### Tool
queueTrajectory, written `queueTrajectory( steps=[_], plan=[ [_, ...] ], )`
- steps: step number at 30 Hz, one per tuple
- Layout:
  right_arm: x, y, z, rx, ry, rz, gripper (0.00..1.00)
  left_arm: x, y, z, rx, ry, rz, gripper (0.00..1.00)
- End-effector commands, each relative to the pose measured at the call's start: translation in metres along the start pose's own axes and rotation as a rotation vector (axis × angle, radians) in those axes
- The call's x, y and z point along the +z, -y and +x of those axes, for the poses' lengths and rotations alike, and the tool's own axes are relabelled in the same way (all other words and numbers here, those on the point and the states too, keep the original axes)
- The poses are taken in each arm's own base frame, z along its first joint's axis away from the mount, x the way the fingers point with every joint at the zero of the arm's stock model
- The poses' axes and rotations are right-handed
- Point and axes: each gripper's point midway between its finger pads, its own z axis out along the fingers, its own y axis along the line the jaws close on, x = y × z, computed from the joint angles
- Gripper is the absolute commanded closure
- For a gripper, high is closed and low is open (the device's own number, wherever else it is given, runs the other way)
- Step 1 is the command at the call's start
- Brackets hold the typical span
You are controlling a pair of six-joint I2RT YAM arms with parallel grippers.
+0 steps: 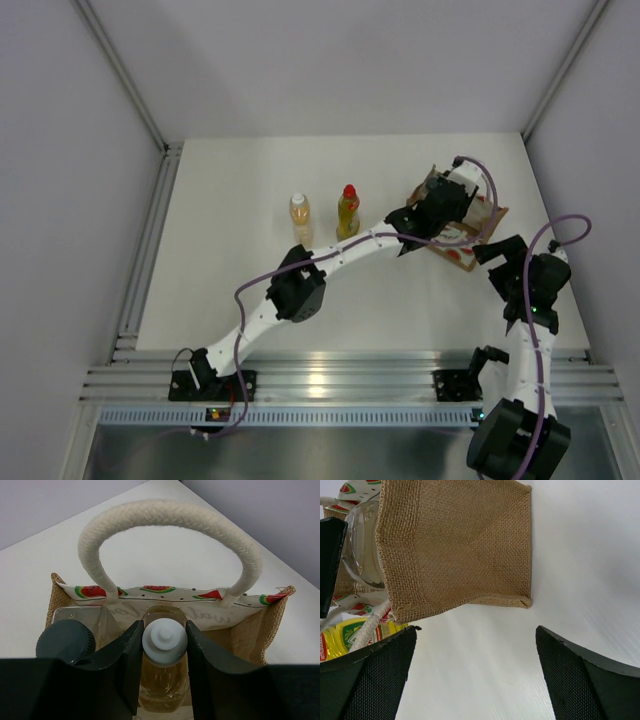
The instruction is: Take the personal care products out of the canvas bag
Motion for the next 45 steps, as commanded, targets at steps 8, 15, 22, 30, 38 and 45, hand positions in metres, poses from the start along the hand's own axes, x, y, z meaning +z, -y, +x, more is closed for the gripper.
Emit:
queueTrajectory(
  steps=[8,15,22,30,38,45],
  plan=[
    [-0.001,-0.001,-0.012,0.018,0.039,0.005,0.0,-0.066,0.027,-0.169,-0.065,0.32,0.085,1.0],
    [-0.002,-0.003,-0.013,0.012,0.043,0.0,0.01,-0.087,0.024,-0.206,-0.091,0.389,0.09,1.0],
    [-0.001,0.0,-0.012,0.005,0.041,0.009,0.0,-0.113,0.017,-0.245,-0.113,0.464,0.092,1.0],
    [0.0,0.001,-0.012,-0.003,0.041,0.012,0.01,-0.156,-0.004,-0.292,-0.087,0.53,0.06,1.0],
    [0.001,0.003,-0.013,-0.016,0.041,0.02,0.01,-0.196,-0.04,-0.328,-0.061,0.563,0.0,1.0],
    [-0.001,0.001,-0.014,-0.022,0.045,0.013,0.01,-0.232,-0.106,-0.347,-0.038,0.567,-0.131,1.0]
  ],
)
